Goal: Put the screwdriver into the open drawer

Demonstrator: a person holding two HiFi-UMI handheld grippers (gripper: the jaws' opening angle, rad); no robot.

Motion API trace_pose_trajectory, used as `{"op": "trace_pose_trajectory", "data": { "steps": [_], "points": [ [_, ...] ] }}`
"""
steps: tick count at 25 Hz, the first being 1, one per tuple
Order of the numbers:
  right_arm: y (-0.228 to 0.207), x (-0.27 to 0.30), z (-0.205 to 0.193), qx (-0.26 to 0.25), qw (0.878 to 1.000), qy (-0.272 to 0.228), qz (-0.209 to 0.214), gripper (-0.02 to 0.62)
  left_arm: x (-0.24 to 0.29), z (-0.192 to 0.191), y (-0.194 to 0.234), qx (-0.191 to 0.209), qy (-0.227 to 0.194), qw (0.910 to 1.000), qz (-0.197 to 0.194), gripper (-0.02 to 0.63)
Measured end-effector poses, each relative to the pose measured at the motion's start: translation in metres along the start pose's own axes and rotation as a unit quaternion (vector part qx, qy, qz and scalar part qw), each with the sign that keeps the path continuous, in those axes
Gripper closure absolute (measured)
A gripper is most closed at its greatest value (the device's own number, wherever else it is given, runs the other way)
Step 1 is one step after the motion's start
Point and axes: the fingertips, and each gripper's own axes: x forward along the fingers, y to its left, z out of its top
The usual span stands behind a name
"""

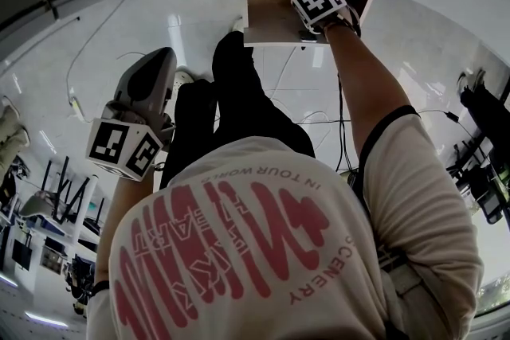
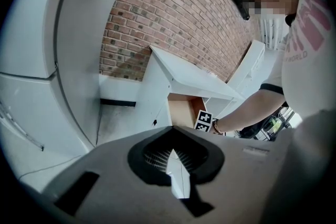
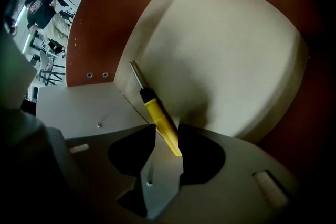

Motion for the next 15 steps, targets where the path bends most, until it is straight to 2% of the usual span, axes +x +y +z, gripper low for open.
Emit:
{"op": "trace_pose_trajectory", "data": {
  "steps": [9,15],
  "points": [
    [0.000,0.004,-0.002,0.000,1.000,0.009,-0.001,0.442,-0.003,-0.002,0.004,0.004,-0.003,1.0000,-0.003,0.604],
    [0.002,0.000,-0.002,-0.032,0.999,0.015,-0.003,0.443,-0.007,-0.008,0.009,0.000,0.003,1.0000,-0.004,0.604]
  ]
}}
